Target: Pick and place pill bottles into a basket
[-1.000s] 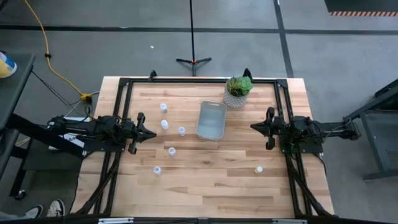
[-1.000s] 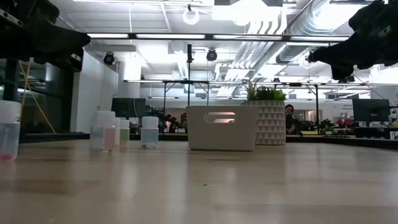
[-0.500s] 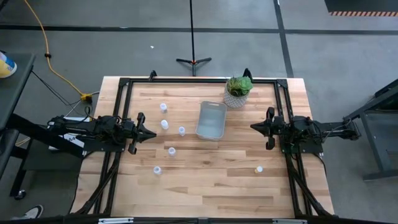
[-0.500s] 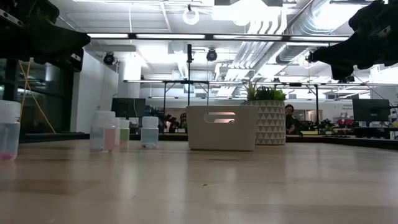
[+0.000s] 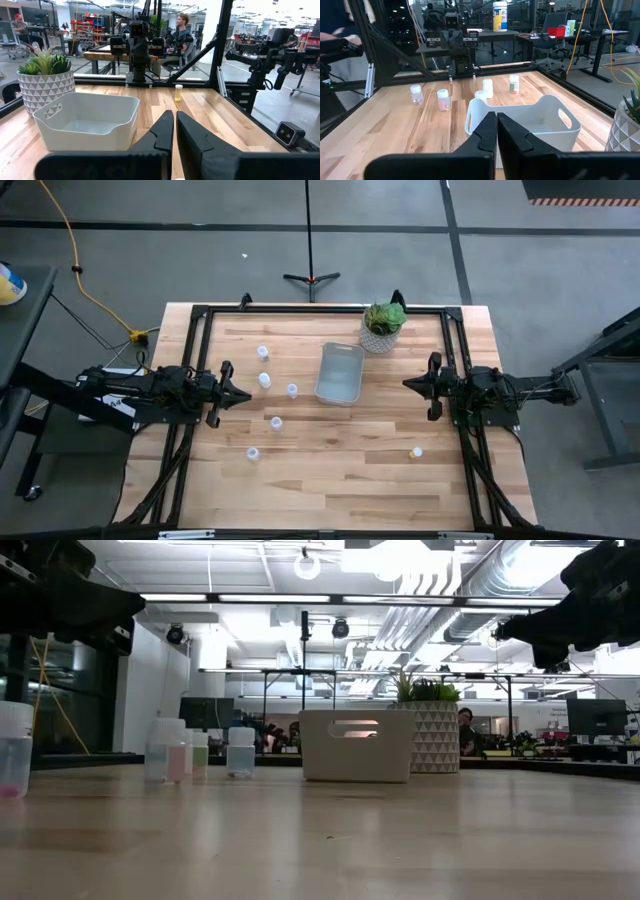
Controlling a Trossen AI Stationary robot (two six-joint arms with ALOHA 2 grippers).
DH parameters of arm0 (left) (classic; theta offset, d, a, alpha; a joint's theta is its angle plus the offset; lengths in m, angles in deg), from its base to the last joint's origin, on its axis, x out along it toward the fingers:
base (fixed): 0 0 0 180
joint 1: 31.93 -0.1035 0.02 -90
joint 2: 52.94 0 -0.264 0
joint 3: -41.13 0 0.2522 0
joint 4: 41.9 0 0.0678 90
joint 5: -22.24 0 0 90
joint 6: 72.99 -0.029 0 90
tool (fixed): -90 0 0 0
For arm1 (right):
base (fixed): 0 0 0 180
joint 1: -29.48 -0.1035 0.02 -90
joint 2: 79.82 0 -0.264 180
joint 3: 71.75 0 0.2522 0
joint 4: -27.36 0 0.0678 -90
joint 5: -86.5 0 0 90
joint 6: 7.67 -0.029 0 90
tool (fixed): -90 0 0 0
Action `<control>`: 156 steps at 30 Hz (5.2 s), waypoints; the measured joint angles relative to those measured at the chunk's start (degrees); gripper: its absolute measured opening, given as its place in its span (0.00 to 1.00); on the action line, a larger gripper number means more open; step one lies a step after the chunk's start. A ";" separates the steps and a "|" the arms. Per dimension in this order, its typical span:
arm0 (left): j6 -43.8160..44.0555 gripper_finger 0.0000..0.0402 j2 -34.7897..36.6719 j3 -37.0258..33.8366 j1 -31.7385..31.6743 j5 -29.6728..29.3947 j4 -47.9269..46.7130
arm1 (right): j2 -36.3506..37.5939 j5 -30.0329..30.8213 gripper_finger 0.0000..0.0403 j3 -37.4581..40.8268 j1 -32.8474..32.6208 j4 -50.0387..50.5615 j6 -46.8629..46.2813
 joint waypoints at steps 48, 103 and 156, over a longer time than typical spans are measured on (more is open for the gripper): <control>-0.02 0.14 0.00 0.02 0.00 -1.12 0.06 | 0.00 0.01 0.00 0.00 0.02 0.00 0.00; 22.50 0.13 0.02 0.02 0.00 -24.50 1.33 | -12.52 -1.78 0.57 -8.30 -0.04 -15.70 -14.46; 17.70 0.13 -0.01 0.02 0.00 -24.07 1.35 | -75.27 -14.79 0.59 -55.10 -27.39 51.47 -43.54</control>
